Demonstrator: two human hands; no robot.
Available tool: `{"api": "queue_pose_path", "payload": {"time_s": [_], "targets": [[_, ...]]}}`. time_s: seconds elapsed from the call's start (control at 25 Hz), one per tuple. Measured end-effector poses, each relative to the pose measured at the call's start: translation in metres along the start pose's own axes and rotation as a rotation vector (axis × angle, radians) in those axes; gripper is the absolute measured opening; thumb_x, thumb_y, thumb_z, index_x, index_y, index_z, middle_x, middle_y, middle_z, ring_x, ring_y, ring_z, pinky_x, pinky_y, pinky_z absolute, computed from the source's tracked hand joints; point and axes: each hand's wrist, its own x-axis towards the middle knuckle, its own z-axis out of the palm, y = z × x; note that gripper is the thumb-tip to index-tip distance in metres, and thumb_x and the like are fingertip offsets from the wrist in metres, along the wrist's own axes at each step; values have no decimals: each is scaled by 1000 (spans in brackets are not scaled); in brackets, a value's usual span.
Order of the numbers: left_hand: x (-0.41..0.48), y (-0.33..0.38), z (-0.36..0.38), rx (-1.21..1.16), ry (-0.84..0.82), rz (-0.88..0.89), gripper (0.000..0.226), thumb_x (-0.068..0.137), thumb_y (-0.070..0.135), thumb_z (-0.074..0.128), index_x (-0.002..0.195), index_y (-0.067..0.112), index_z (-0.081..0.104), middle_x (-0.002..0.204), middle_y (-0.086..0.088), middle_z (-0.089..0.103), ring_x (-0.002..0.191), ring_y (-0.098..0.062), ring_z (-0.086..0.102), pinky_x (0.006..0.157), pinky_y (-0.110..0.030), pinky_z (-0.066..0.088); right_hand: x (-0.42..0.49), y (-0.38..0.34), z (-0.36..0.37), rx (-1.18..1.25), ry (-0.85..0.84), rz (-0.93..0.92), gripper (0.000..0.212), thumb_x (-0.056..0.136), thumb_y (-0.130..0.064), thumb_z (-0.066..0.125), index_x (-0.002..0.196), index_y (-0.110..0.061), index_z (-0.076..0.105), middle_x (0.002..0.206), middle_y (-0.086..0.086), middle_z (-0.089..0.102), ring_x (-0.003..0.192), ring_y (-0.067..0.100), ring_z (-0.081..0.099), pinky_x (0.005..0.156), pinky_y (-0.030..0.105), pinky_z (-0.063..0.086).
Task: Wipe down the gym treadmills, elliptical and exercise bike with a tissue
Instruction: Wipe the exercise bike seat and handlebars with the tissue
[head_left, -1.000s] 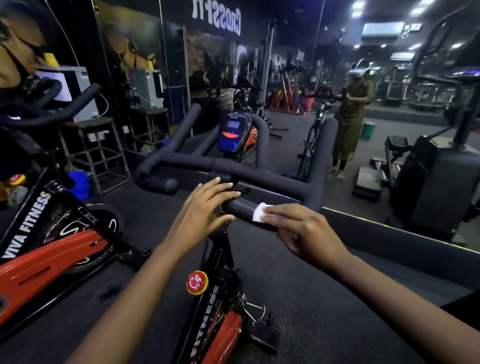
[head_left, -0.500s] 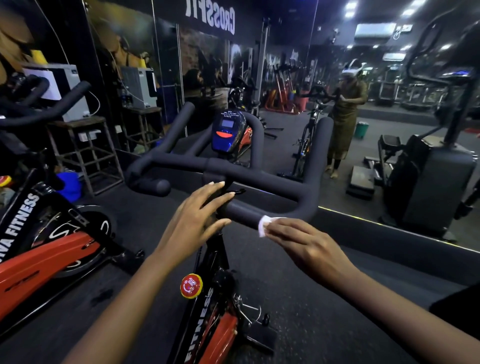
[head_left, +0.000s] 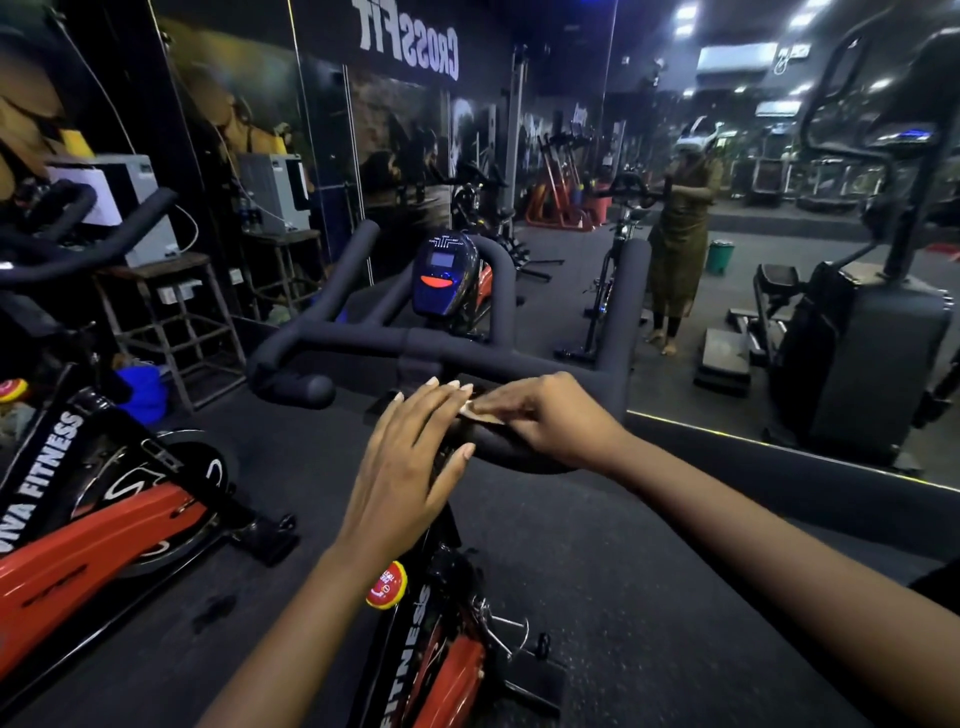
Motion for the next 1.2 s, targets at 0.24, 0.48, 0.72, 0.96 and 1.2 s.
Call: {"api": "queue_pose_path", "payload": {"time_s": [0.24, 0.48, 0.72, 0.96, 1.2], "targets": [[15, 18, 17, 143, -132, 158, 49, 95, 44, 38, 137, 20, 50, 137, 1, 52, 135, -17, 39, 114, -43, 21, -62, 38, -52, -177, -76, -114, 35, 82, -9, 49, 109, -12, 71, 112, 2, 69, 103, 10, 62, 90, 20, 46], [11, 24, 29, 250, -176, 138, 53, 96, 52, 29, 137, 25, 50, 130, 3, 57, 124, -19, 45, 110, -40, 22, -92, 52, -17, -437, 318, 257, 65, 47, 20, 72, 106, -7, 71, 104, 11, 70, 86, 28, 69, 81, 23, 41], [10, 26, 35, 265, -147, 121, 55, 94, 54, 31, 137, 25, 50, 131, 2, 56, 123, -20, 44, 108, -44, 25, -103, -19, 44, -344, 532, 268, 45, 60, 6, 75, 102, -6, 72, 104, 8, 70, 83, 20, 67, 82, 20, 42], [11, 28, 32, 251, -153, 107, 54, 97, 51, 27, 135, 23, 52, 128, 1, 58, 122, -20, 44, 109, -42, 24, -75, 36, -13, -191, 633, 387, 43, 67, 12, 58, 103, -7, 72, 104, 6, 70, 96, 16, 63, 87, 9, 38], [11, 36, 33, 250, -170, 35, 61, 99, 55, 13, 133, 24, 54, 128, 2, 58, 124, -20, 44, 109, -45, 22, -85, 43, -3, -266, 520, 413, 48, 63, 15, 66, 104, -9, 72, 101, 9, 69, 90, 23, 66, 81, 19, 43]]}}
